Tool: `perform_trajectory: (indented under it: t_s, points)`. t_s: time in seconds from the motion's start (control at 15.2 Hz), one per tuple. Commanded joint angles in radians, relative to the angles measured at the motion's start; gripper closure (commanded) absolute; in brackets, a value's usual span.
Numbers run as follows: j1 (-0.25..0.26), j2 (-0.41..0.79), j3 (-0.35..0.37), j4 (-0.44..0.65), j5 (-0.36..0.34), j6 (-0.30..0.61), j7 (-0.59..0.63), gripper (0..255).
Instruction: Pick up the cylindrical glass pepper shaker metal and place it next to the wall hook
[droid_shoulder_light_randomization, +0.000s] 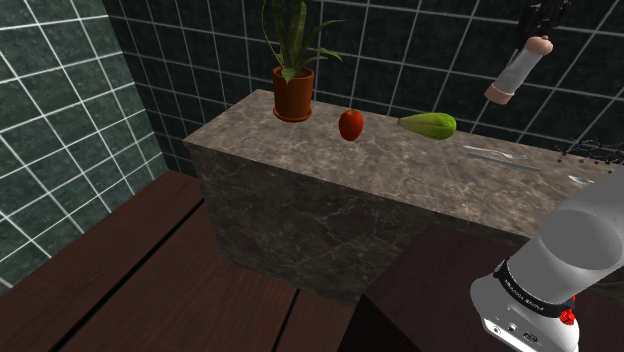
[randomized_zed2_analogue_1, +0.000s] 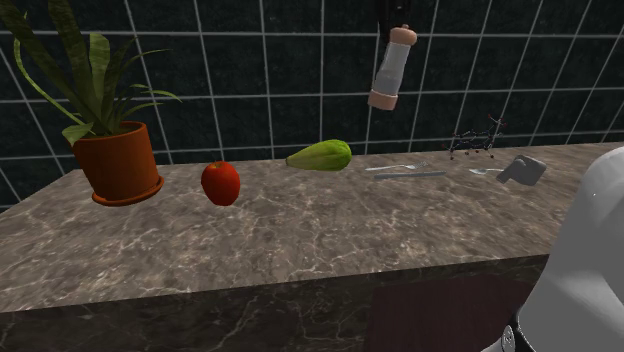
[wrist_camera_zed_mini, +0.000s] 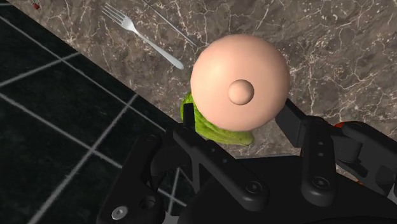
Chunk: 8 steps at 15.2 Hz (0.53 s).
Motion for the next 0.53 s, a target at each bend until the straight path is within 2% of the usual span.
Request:
perform_trajectory:
  t_s: [0.0,0.46]
  points:
    - [-0.017,-0.02,-0.022,-0.017,-0.01,0.005,-0.039,255]
    - [-0.078,-0.037,-0.126,-0.021,-0.023,0.019,-0.202,255]
